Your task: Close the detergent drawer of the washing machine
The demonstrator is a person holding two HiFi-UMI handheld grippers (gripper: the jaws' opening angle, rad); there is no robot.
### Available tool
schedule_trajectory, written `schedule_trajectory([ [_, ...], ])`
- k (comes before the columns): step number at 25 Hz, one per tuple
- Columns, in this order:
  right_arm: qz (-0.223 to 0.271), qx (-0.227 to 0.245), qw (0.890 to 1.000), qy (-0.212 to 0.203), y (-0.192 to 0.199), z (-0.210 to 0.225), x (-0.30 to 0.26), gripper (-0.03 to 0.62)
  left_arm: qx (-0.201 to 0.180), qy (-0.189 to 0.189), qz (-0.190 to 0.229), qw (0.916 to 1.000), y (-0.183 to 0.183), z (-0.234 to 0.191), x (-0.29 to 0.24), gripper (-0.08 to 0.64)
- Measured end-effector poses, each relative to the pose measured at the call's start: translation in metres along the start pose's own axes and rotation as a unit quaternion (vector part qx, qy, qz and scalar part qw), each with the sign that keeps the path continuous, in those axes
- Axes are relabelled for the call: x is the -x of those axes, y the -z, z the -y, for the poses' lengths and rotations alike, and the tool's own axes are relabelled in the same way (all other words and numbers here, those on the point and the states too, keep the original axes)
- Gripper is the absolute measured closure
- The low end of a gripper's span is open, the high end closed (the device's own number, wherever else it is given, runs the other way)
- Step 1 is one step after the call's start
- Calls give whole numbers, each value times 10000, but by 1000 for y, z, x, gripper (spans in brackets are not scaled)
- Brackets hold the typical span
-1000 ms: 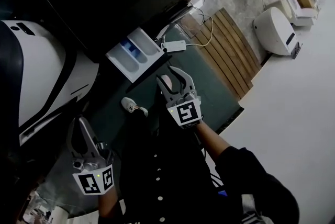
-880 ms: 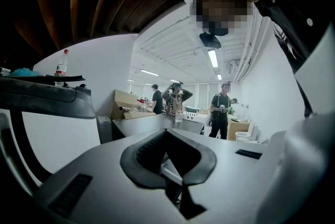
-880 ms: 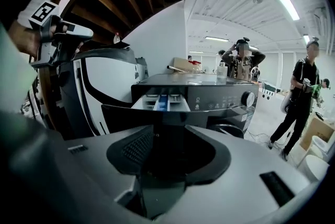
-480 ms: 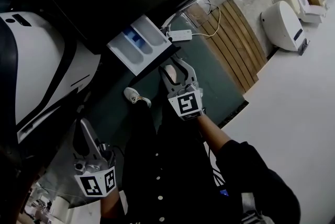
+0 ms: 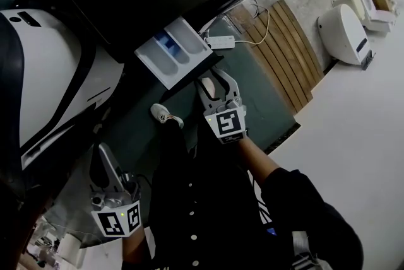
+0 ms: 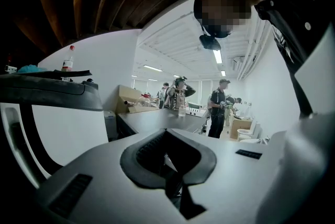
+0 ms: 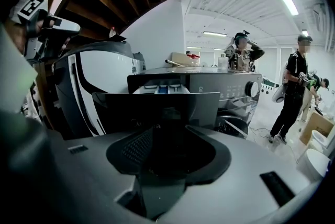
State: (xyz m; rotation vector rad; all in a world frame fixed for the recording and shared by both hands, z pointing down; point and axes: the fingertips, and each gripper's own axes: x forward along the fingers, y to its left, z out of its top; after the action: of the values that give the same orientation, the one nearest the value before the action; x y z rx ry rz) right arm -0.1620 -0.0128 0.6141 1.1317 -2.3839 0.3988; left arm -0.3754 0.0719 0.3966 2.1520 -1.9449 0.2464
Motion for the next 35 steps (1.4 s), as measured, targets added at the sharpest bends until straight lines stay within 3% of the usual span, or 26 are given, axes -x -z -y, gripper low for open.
schedule_trajectory([
  [4,19,-206,9998,-80,-7,-3,-12,410,7,-44,17,10000,-1,-3,1,555],
  [12,111,139,9998,-26,-24,-1,-40,410,28,-183,58,9998,-5,-10,4,555],
  [35,96,90,9999,4,-64,-4,-105,410,107,-549,19,9984,-6,-35,2,555],
])
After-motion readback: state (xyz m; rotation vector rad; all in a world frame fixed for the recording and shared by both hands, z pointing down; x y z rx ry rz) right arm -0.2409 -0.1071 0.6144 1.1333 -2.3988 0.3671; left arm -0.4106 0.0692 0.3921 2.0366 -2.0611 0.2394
